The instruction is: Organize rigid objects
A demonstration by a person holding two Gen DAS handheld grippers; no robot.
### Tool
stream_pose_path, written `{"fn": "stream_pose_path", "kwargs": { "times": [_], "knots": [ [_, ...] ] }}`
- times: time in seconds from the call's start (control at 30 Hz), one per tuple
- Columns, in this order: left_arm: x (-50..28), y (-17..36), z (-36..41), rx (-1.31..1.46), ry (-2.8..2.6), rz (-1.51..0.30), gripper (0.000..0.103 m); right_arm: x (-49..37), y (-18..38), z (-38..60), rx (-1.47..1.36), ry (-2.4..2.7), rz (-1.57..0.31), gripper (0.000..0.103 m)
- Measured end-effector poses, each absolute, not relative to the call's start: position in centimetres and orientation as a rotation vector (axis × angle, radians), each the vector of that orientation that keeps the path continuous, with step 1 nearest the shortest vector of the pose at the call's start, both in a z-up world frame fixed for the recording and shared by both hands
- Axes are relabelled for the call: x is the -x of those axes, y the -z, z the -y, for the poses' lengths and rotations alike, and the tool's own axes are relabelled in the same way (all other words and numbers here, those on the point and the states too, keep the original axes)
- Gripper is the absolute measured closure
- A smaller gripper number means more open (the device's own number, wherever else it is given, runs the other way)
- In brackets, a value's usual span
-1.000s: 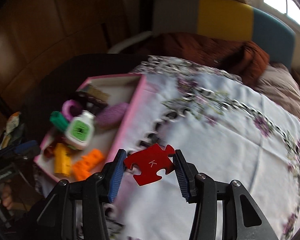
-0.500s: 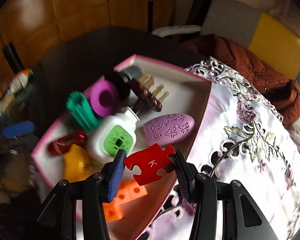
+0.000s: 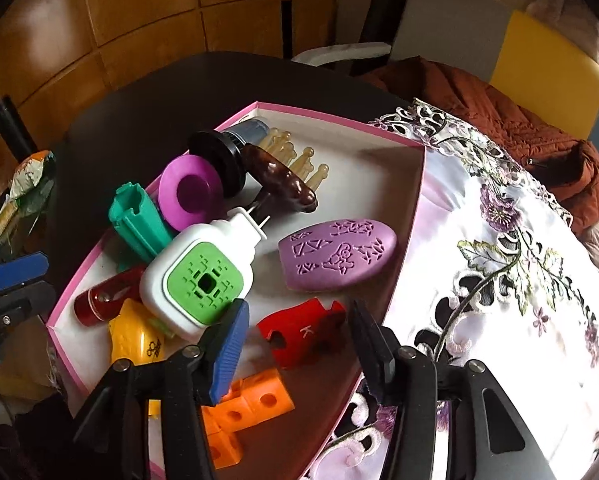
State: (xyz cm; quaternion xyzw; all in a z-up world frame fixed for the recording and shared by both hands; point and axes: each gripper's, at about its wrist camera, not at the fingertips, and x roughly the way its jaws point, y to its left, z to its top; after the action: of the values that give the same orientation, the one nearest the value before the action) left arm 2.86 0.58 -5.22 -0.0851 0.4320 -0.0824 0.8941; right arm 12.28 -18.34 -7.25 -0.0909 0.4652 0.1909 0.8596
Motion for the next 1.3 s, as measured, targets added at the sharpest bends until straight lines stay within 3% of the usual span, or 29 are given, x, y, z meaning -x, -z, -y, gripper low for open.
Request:
{"fn": "stream_pose_path", "kwargs": {
  "times": [0.17, 0.23, 0.43, 0.53, 0.6, 0.77, 1.3],
  "knots": [
    [-2.6, 4.6, -0.2, 0.141, 0.147, -0.87, 0.059, -10.8, 6.4, 18.5, 0.136, -0.383, -0.949, 0.033],
    [-2.4, 4.2, -0.2, 0.13, 0.137, -0.858, 0.058, -10.1, 5.8, 18.7, 0.105, -0.361, -0.933, 0.02],
    [-1.4, 2.5, 0.2, 0.083, 0.11, -0.788, 0.058, -7.3, 4.4, 19.9, -0.013, -0.247, -0.88, 0.013],
    [-0.6, 1.6, 0.6, 0.061, 0.113, -0.745, 0.057, -5.5, 3.9, 20.3, -0.058, -0.163, -0.847, 0.011],
    [-0.1, 1.1, 0.7, 0.052, 0.118, -0.717, 0.041, -4.2, 3.7, 20.6, -0.084, -0.117, -0.821, 0.01],
    [0.8, 0.3, 0.7, 0.084, 0.092, -0.682, 0.03, -2.0, 3.5, 21.0, -0.118, -0.043, -0.784, 0.009],
    [1.6, 0.3, 0.8, 0.055, -0.048, -0.687, 0.029, -0.4, 1.6, 19.8, -0.064, -0.015, -0.7, 0.009]
  ]
}}
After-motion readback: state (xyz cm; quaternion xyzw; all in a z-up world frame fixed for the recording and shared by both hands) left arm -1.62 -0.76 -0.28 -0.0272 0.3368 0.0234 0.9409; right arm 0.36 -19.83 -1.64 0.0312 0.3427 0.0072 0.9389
